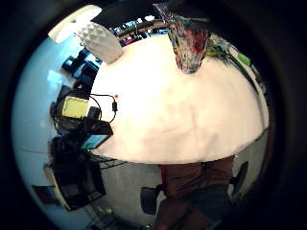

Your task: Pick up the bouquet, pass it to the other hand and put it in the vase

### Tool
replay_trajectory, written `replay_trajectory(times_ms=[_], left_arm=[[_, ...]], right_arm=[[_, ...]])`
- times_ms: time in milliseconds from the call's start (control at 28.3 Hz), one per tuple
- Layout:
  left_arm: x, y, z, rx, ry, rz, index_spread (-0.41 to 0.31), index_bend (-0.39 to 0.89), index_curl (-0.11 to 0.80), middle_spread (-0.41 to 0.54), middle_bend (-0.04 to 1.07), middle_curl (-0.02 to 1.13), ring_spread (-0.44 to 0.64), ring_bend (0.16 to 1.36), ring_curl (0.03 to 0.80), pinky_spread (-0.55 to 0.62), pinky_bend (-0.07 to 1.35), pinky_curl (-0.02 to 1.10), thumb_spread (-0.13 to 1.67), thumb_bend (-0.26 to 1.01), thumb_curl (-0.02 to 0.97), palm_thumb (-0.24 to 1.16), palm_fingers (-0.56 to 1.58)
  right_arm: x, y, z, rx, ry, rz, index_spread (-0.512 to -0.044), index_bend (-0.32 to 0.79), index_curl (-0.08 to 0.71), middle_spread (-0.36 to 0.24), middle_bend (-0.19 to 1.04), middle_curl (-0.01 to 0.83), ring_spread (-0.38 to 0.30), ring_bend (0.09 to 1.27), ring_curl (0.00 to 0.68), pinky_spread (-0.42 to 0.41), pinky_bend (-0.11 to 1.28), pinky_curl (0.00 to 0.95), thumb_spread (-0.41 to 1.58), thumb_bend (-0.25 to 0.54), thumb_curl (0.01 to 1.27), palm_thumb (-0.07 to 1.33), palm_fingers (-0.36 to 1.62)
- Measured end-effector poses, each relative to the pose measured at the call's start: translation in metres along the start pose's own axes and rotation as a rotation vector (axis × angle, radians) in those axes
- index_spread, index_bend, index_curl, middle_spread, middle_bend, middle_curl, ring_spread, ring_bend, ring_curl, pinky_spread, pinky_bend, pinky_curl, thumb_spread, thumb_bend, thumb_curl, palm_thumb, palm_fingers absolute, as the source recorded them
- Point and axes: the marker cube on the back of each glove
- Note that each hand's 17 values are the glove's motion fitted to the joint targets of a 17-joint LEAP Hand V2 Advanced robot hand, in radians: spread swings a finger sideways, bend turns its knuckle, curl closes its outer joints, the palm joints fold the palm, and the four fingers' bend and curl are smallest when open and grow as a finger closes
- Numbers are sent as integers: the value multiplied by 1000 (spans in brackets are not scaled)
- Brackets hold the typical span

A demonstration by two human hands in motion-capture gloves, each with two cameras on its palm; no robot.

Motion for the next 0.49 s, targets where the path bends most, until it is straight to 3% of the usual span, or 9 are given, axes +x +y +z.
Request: replay_trajectory(times_ms=[247,424,459,495], left_arm=[[-10,-2,6,12,4,-16,-111,163,299,37,177,279,309,482,238,480,248,268,1001,-25,258,183,299],[-15,-3,11,-3,8,-37,-107,157,306,38,180,286,310,487,244,481,249,279,1003,-26,266,182,293],[-15,-3,11,-5,9,-37,-107,158,307,38,180,287,310,487,245,481,248,281,1004,-26,267,182,292],[-14,-3,12,-6,10,-35,-107,158,308,38,180,289,310,488,246,481,248,283,1004,-26,268,182,291]], right_arm=[[2,-24,51,-144,-16,47,-350,119,175,75,236,283,204,327,201,334,615,328,1143,47,261,498,65],[-17,-18,49,-125,-52,41,-334,125,180,37,268,301,186,372,215,324,621,325,1136,40,278,548,198],[-21,-16,45,-105,-48,40,-334,150,190,23,286,309,177,399,224,321,584,313,1142,48,284,571,260],[-25,-15,40,-78,-35,33,-338,251,224,-1,306,317,157,399,223,319,513,293,1153,61,292,600,363]])
